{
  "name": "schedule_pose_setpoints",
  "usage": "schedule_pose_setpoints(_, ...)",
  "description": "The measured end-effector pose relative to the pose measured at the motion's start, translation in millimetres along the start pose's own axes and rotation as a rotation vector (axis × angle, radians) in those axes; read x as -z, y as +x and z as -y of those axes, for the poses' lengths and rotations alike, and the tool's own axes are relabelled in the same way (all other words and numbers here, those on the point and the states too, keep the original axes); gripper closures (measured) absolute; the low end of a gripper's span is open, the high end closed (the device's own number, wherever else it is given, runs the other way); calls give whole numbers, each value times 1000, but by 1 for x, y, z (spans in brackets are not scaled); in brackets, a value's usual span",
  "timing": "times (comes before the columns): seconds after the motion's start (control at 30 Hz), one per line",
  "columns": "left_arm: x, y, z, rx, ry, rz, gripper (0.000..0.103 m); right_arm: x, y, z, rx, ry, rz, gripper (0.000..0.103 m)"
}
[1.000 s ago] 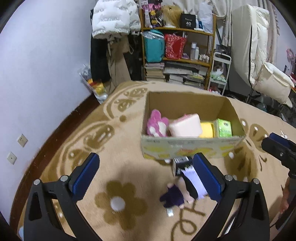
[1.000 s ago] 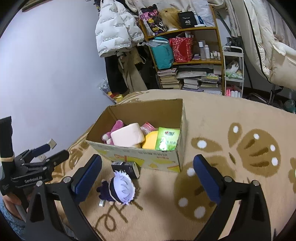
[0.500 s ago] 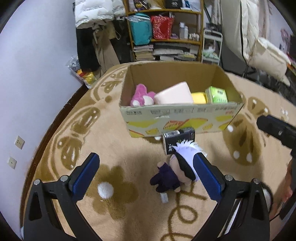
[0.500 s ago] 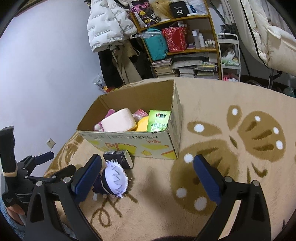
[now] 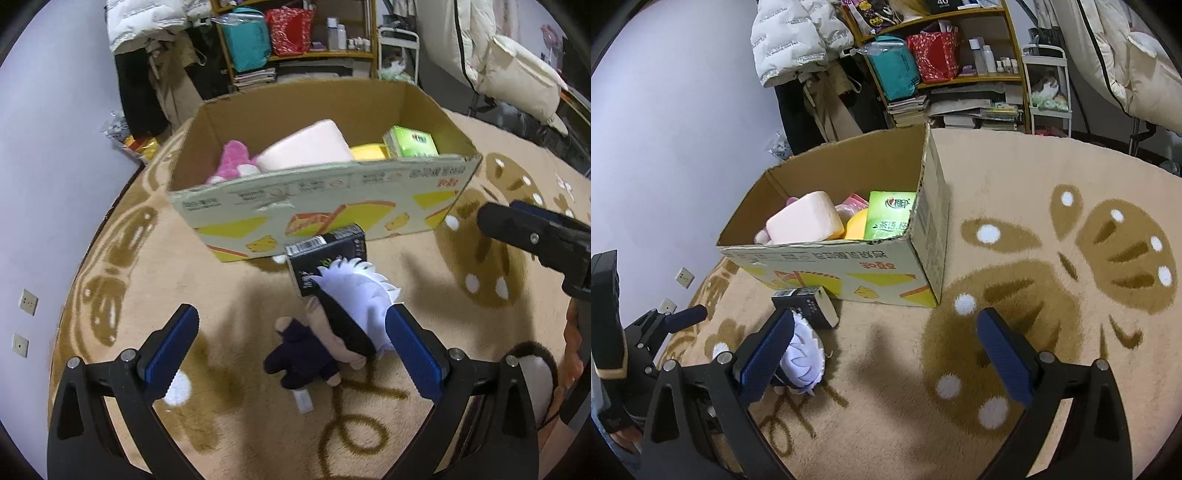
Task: Organize soft objects
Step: 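Lower the left tool onto the white-haired plush doll and close on it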
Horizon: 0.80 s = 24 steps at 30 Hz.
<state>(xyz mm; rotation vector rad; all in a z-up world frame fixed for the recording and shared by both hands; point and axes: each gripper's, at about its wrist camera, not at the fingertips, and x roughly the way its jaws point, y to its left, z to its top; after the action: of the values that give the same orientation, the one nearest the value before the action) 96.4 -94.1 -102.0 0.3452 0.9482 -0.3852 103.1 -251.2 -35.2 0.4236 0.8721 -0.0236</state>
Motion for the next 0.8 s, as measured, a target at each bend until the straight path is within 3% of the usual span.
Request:
schedule_pose_setpoints(0.5,0,41,21,122,-7,-95,3,2,33,11,12,26,-78,0)
schedule_pose_setpoints(0.8,1,59,20,110,-1,-136,3,4,46,16,-19,56,-117,0)
